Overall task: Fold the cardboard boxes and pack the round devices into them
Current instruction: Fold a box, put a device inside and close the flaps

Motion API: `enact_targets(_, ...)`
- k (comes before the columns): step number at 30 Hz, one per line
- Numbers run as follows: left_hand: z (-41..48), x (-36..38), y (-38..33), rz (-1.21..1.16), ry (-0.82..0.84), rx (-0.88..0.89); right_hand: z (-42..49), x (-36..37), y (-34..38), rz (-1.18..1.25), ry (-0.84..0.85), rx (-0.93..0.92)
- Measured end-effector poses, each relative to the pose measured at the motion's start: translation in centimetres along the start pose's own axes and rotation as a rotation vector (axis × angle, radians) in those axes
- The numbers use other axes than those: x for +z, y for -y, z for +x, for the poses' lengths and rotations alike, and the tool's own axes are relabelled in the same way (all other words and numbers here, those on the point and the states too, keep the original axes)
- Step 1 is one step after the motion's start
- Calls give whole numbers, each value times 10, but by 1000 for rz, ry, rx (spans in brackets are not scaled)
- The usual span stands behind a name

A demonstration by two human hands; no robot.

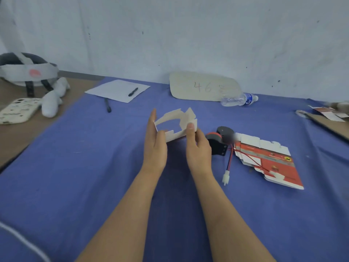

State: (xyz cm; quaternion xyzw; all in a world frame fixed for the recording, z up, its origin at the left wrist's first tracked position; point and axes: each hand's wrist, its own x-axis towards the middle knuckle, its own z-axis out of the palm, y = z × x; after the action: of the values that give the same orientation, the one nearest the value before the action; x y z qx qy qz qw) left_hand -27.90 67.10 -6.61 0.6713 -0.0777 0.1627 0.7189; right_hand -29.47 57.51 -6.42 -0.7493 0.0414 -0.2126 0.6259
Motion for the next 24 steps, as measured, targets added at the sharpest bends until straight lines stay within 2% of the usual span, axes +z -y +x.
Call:
enact_targets(6,2,3,1,-74,-22,-65,4,1,-7,-15,69,3)
enact_targets(11,-7,6,0,156,13,-15,8,1,-14,-69,95,-16)
enact_targets(14,-10,8,-5,129,60,7,9,-1,-17,-107,77,-19)
enact_targets(18,-13,10,-6,-3,158,-89,14,-3,-17,-58,7,60)
enact_targets(24,-11,11,5,304,148,56,14,-5,-12,-35,33,84)
